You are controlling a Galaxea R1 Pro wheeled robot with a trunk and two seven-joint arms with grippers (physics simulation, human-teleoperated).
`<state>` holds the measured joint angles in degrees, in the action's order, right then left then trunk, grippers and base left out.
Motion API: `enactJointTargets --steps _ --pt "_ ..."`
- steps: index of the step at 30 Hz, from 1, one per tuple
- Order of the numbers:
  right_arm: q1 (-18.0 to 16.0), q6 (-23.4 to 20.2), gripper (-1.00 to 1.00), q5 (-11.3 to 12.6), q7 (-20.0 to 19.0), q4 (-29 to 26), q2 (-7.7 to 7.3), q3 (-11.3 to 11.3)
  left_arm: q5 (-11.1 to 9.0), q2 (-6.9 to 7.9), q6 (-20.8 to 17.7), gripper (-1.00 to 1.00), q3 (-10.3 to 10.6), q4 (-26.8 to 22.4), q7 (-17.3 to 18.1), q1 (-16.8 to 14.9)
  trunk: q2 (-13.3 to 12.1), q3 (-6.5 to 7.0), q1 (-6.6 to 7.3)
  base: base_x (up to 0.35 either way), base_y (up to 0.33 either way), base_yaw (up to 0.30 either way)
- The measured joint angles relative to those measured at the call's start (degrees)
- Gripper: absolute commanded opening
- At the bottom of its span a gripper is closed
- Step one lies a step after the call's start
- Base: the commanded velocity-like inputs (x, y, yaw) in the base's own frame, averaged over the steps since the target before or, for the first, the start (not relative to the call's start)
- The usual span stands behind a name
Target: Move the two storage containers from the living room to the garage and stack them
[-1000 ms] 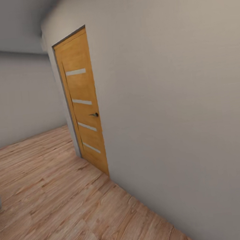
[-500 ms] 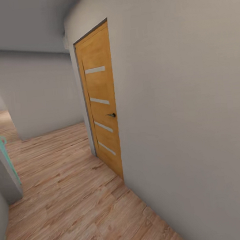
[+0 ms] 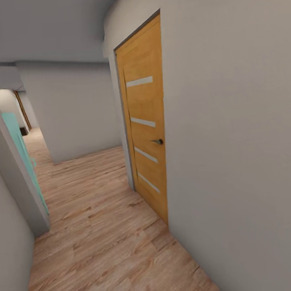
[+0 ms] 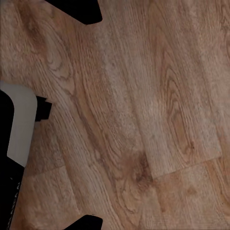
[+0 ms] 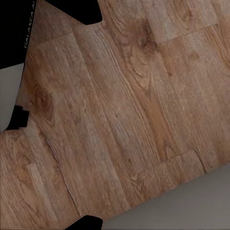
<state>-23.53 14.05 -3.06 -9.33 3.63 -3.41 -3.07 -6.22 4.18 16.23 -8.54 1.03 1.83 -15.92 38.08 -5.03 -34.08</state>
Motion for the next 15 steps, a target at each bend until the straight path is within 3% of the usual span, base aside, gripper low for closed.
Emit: enactJointTargets --steps 15 --pt "0.0 0.0 1.00 0.0 0.0 0.0 0.00 0.0 0.0 0.16 -0.1 1.00 0.0 0.0 0.1 0.0 0.0 0.00 0.00 0.325 0.000 0.300"
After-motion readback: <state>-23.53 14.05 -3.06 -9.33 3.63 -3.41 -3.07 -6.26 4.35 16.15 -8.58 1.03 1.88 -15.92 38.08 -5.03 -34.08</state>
